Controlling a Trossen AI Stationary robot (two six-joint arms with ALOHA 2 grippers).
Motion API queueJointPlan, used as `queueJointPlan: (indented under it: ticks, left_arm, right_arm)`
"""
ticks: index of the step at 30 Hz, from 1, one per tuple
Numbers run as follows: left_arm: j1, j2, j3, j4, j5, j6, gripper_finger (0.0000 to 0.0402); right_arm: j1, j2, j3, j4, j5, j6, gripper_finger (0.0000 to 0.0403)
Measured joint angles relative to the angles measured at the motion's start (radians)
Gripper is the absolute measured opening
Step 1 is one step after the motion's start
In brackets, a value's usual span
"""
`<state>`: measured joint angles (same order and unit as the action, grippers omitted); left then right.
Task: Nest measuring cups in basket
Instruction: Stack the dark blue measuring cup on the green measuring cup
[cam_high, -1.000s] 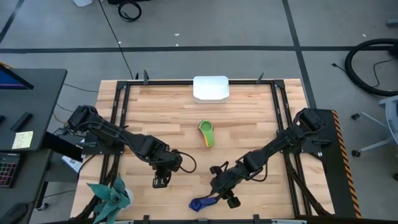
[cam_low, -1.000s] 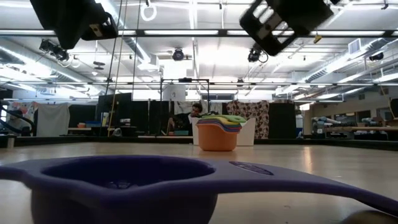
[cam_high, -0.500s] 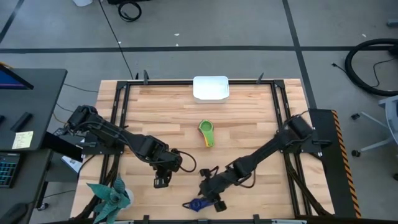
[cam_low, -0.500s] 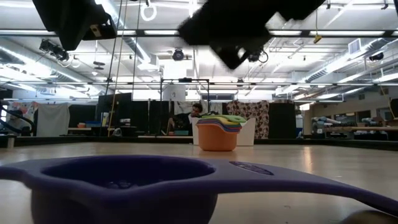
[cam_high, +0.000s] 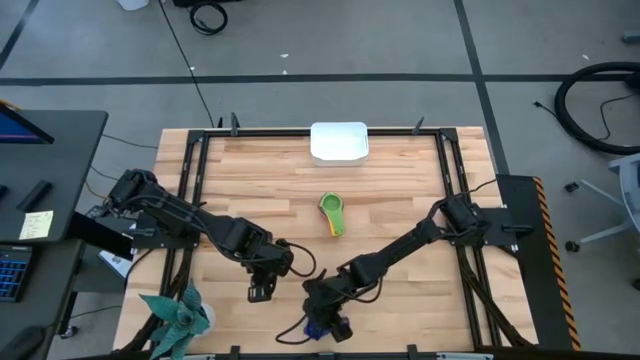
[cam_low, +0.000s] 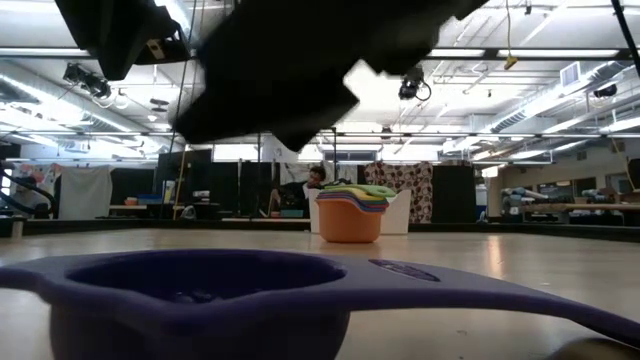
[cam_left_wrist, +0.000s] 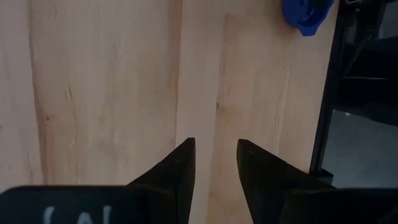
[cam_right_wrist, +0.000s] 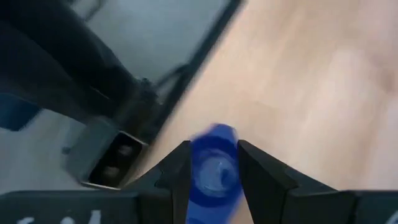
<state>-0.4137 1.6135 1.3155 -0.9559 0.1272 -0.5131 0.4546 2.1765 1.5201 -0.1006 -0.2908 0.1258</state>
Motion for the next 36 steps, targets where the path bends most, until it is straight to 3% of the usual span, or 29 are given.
queueJointPlan:
  ticks: [6,12,26,31,36]
  left_arm:
    - [0.0,0.0,0.0,-0.001,0.0,0.028,0.0123]
    - [0.0,0.0,0.0,-0.005,-0.001,0.056,0.0123]
    - [0.003,0.0,0.0,-0.001,-0.004,0.061,0.0123]
    - [0.003,0.0,0.0,0.001,-0.024,0.06,0.0123]
    - [0.007,0.0,0.0,0.004,-0.029,0.061,0.0123]
  right_arm:
    - [-0.01,0.0,-0.001,-0.042,0.086,0.007,0.0133]
    - [-0.025,0.0,-0.001,-0.058,0.031,0.092,0.0133]
    - [-0.023,0.0,-0.009,-0.074,0.065,0.117,0.0133]
    - [-0.021,0.047,-0.008,-0.012,-0.008,0.171,0.0133]
    - [-0.006,0.086,-0.002,-0.021,0.006,0.169,0.0133]
